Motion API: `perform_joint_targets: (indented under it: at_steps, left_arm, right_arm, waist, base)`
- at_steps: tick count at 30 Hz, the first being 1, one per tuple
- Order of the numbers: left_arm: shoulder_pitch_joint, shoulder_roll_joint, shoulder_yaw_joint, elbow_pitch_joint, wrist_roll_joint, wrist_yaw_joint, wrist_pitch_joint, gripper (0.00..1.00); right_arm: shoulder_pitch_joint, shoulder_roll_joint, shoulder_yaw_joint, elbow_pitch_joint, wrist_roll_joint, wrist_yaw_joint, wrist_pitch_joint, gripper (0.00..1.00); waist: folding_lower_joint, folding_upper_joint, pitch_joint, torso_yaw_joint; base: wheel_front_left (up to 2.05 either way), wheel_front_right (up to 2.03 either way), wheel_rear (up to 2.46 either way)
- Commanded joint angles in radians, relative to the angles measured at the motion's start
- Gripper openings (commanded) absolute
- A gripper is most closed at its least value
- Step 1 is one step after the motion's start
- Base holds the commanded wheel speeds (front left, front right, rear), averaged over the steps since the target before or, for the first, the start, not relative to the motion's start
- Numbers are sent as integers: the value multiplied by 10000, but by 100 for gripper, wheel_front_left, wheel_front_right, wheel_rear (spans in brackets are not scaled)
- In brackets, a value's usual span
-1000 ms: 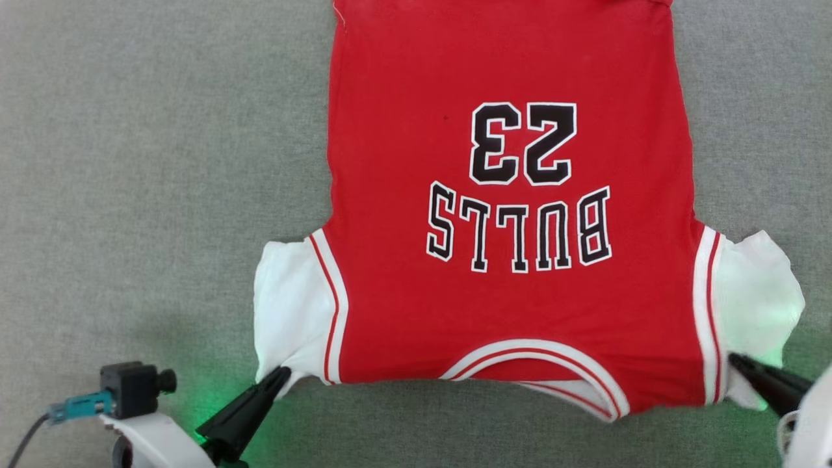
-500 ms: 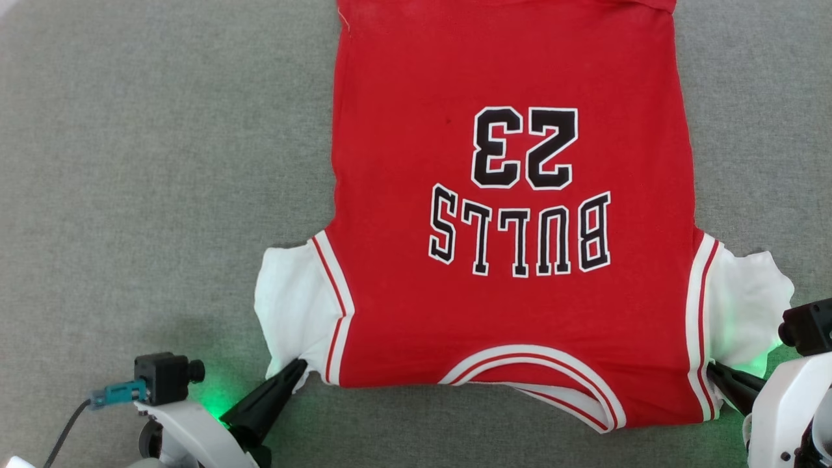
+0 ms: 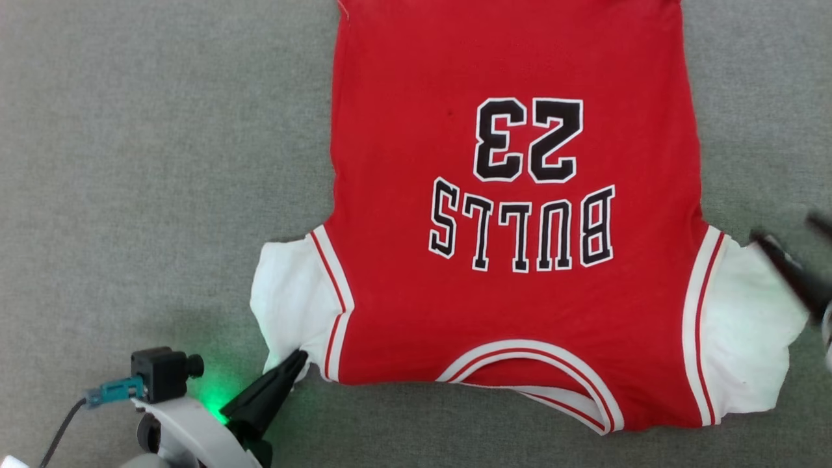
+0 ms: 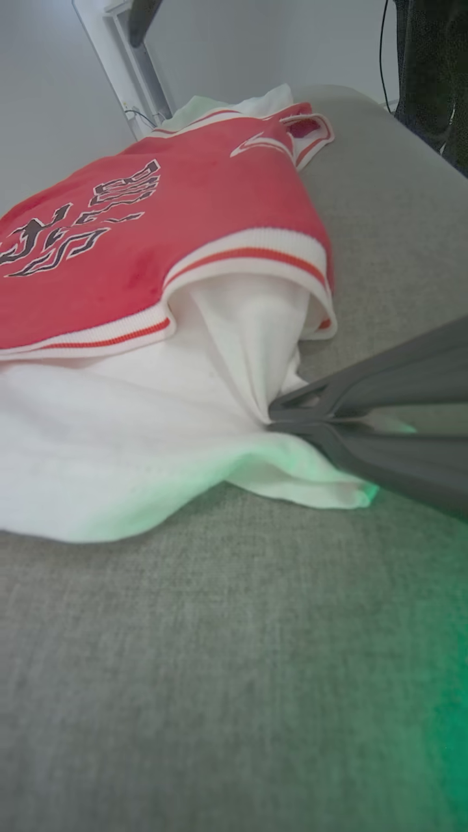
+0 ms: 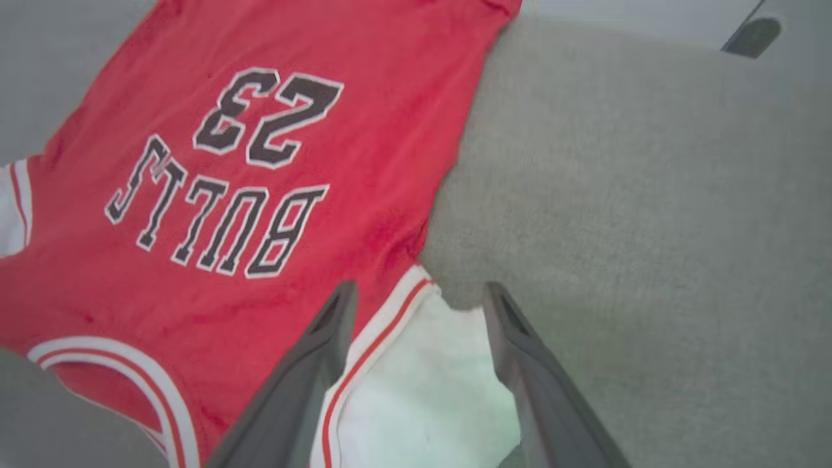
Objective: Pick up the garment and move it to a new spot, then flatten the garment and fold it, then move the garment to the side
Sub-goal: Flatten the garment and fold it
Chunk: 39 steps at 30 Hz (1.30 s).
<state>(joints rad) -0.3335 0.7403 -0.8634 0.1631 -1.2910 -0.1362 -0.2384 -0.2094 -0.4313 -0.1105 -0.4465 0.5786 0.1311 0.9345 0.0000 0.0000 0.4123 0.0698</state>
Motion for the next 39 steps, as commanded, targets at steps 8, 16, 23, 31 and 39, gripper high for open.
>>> perform_joint_targets:
  at_steps: [8,16,23,31,39]
  left_arm:
    - [-516,-370,85,-551,616,199,-40,0]
    - [-1020,-530,84,-767,866,153,-10,0]
    - [-1459,-744,-61,-528,830,169,49,0]
    - [-1675,-660,-162,-380,659,215,-15,0]
    - [-1908,-640,-175,-293,513,214,-99,0]
  right_arm:
    - [-5051,1066,290,3489,-912,-7,541,100]
    - [-8999,1215,301,8217,-3255,-7,622,100]
    - [-10888,1612,-271,10508,-4993,-7,640,100]
    - [-11413,2030,-708,11886,-6118,-1,974,100]
    - [-11330,1822,-905,12470,-5953,-2,217,0]
  waist:
    - [0,0,895,308]
    - [0,0,1882,980]
    - [0,0,2620,1551]
    - [0,0,2835,1642]
    - [0,0,2458,1498]
  base:
    - [0,0,0]
    - [0,0,0]
    - [0,0,0]
    - [0,0,0]
    - [0,0,0]
